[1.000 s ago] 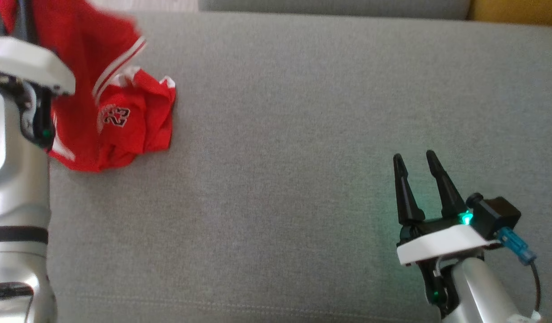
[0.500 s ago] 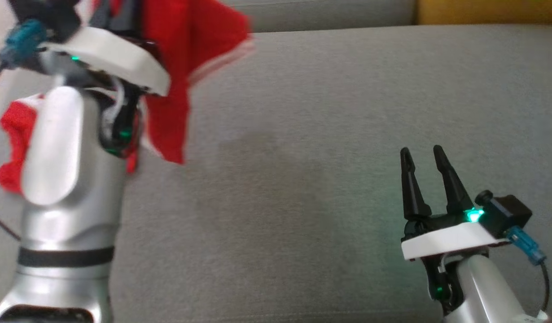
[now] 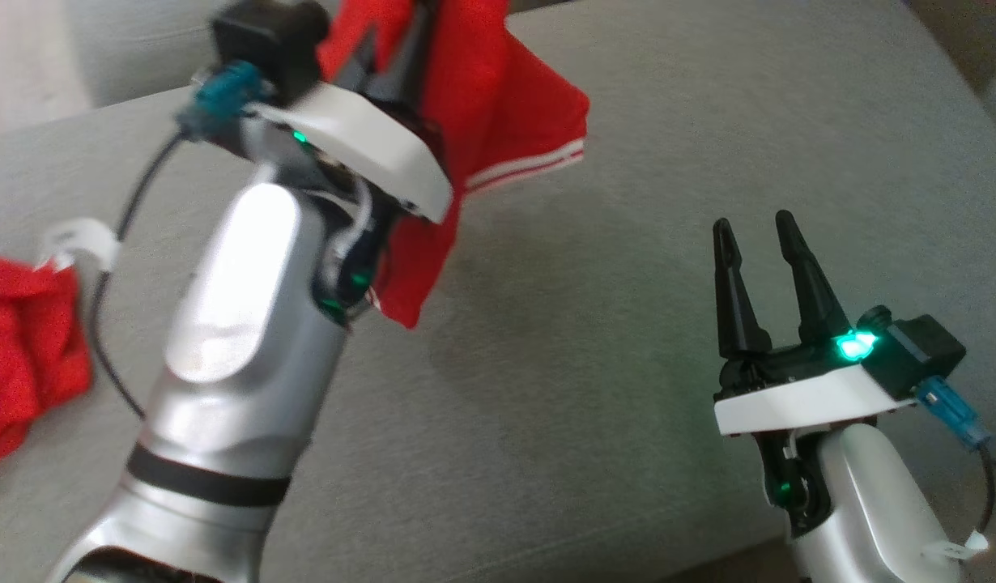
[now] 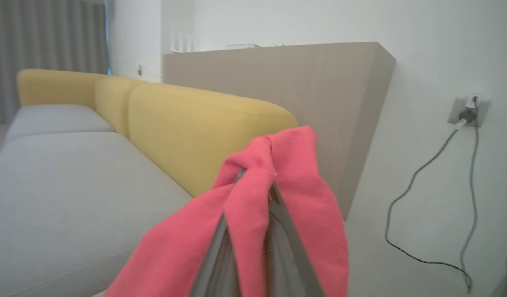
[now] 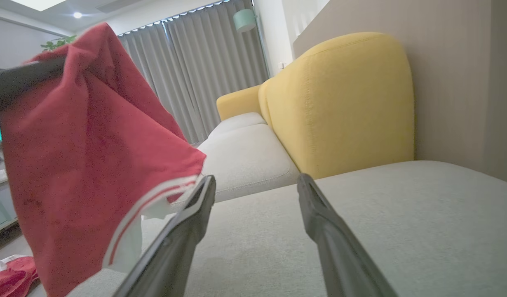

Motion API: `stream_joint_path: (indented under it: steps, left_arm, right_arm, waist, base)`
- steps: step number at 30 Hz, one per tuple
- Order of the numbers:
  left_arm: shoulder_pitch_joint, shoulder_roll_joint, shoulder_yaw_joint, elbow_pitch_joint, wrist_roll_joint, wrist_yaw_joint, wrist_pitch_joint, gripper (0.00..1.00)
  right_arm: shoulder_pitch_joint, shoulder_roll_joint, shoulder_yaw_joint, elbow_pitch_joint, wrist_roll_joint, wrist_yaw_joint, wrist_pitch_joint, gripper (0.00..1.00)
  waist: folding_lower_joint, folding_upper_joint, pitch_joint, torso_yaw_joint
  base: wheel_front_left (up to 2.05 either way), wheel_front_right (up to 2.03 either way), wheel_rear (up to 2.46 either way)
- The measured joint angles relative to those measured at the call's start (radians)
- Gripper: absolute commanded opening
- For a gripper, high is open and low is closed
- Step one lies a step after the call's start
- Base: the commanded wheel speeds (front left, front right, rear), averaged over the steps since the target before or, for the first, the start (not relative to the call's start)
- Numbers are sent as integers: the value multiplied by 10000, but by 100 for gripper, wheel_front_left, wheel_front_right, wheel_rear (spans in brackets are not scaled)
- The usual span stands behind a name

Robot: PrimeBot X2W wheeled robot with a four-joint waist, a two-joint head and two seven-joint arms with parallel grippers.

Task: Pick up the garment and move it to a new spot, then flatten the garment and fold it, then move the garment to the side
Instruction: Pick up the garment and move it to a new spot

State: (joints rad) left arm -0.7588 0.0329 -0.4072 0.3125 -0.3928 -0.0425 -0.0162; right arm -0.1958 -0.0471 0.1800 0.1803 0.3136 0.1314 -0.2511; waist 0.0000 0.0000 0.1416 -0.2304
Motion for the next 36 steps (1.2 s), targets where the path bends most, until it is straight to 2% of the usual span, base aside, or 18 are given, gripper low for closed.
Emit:
stream_joint_path:
  steps: [4,5,6,7,10,15,21,27,31,34,36]
  left_arm:
    - [-25,-27,-940,809,-909,610,-176,0]
    - [-28,-29,-1139,1101,-995,711,-199,9]
    - [-28,-29,-1338,1388,-1108,796,-261,50]
    - [-28,-31,-1486,1668,-1195,794,-293,100]
    - [-25,-29,-1758,2418,-1290,807,-499,100]
    - [-25,125,-1733,3212,-1198,830,-1174,100]
    - [130,834,-1289,3281,-1204,807,-2027,100]
    - [1766,1684,-805,2263,-1197,798,-2330,100]
    - [2964,2002,-410,1394,-1168,928,-2334,100]
    - [4556,2046,263,10,-755,1227,-2336,100]
    - [5304,1858,639,-464,-729,1302,-2336,100]
  right_arm:
    - [-10,0,12,-69,35,0,0,100]
    - [-10,0,17,-71,35,0,0,100]
    - [-10,0,13,-73,52,0,0,100]
    - [-10,0,13,-88,92,0,0,100]
    - [-10,2,-54,-125,140,0,0,100]
    - [5,0,-324,-113,151,0,-2,100]
    - [60,4,-660,15,-84,0,-13,100]
    - [560,8,-1057,263,-370,0,-13,100]
    - [799,12,-1317,337,-453,0,-13,100]
    - [870,13,-1582,642,-589,0,-13,100]
    - [872,15,-1613,777,-623,0,-13,100]
  waist:
    - [0,0,144,-632]
    - [0,0,195,-749]
    - [0,0,256,-838]
    - [0,0,320,-896]
    - [0,0,481,-935]
    - [0,0,490,-553]
    - [0,0,307,181]
    - [0,0,-36,1031]
    - [0,0,-229,1427]
    - [0,0,-431,1894]
    - [0,0,-506,2082]
  base:
    - [0,0,0]
    - [0,0,0]
    - [0,0,0]
    - [0,0,0]
    - [0,0,0]
    - [0,0,0]
    - [0,0,0]
    - [0,0,0]
    - [0,0,0]
    - [0,0,0]
    - [0,0,0]
